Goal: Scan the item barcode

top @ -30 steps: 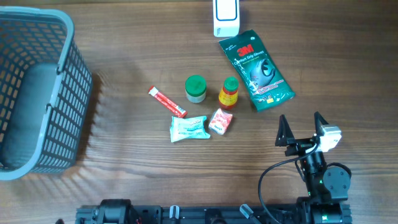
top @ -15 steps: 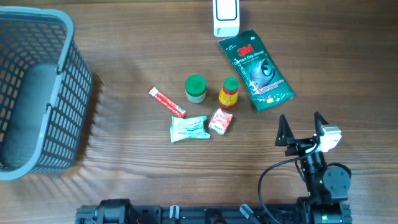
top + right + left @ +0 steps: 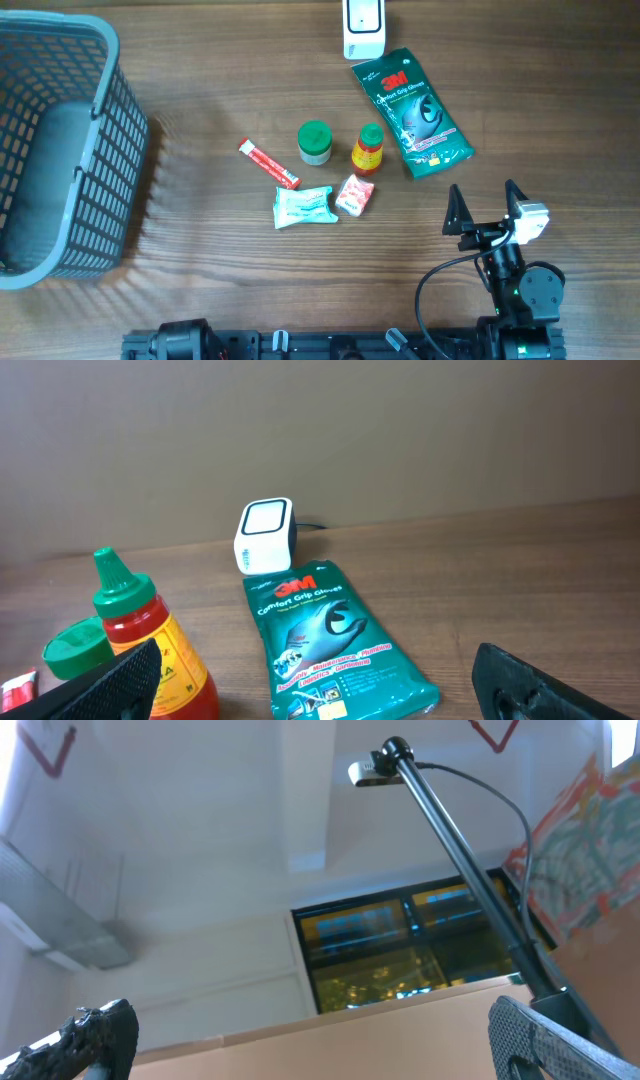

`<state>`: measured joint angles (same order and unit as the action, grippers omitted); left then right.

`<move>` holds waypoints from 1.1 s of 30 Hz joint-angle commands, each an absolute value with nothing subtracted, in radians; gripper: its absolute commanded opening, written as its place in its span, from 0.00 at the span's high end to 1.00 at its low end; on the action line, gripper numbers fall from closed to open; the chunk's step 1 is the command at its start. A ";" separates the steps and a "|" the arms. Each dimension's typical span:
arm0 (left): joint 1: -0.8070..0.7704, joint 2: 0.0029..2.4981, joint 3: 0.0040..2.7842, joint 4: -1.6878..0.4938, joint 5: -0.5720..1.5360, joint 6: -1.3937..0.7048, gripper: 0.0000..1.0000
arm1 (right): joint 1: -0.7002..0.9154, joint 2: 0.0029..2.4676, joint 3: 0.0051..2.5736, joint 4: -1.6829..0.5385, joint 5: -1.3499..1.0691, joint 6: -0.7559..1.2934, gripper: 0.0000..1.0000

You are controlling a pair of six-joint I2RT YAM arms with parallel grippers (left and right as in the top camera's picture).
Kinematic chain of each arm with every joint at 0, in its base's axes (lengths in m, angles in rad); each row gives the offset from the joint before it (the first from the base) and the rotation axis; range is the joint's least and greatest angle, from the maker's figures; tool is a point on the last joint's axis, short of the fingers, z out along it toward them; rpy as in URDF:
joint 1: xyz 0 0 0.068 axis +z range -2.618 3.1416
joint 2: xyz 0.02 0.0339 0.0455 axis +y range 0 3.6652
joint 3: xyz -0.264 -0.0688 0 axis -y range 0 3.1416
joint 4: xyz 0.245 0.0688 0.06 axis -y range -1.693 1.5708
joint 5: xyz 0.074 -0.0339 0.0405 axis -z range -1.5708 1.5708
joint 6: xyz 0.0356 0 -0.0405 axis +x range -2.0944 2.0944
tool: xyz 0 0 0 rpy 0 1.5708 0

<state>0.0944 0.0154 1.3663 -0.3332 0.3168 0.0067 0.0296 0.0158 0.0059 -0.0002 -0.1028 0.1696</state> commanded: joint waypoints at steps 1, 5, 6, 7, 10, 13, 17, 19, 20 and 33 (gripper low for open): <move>0.100 0.019 1.346 -0.336 0.324 -0.061 0.00 | 0.035 0.016 0.005 0.004 -0.089 0.157 0.00; 0.101 0.019 1.345 -0.342 0.324 -0.061 0.00 | 0.035 0.016 0.005 0.004 -0.089 0.157 0.00; 0.101 0.019 1.346 -0.345 0.324 -0.061 0.00 | 0.035 0.016 0.005 0.004 -0.089 0.157 0.00; 0.100 0.019 1.345 -0.348 0.324 -0.061 0.00 | 0.035 0.016 0.005 0.004 -0.089 0.157 0.00; 0.101 0.019 1.345 -0.355 0.321 -0.061 0.00 | 0.035 0.016 0.005 0.004 -0.089 0.157 0.00; 0.101 0.019 1.345 -0.356 0.322 -0.062 0.00 | 0.035 0.016 0.005 0.004 -0.089 0.157 0.00; 0.101 0.015 1.345 -0.372 0.322 -0.062 0.00 | 0.035 0.016 0.006 0.004 -0.089 0.157 0.00; 0.101 0.006 1.338 -0.374 0.322 -0.062 0.00 | 0.035 0.016 0.005 0.004 -0.089 0.157 0.00; 0.101 0.005 1.335 -0.374 0.322 -0.062 0.00 | 0.035 0.016 0.006 0.004 -0.089 0.157 0.00; 0.101 0.005 1.278 -0.355 0.322 -0.062 0.00 | 0.035 0.016 0.005 0.004 -0.089 0.157 0.00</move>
<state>0.0944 0.0154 1.2953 -0.3622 0.3164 -0.0441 0.0296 0.0158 0.0063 -0.0002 -0.1028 0.1696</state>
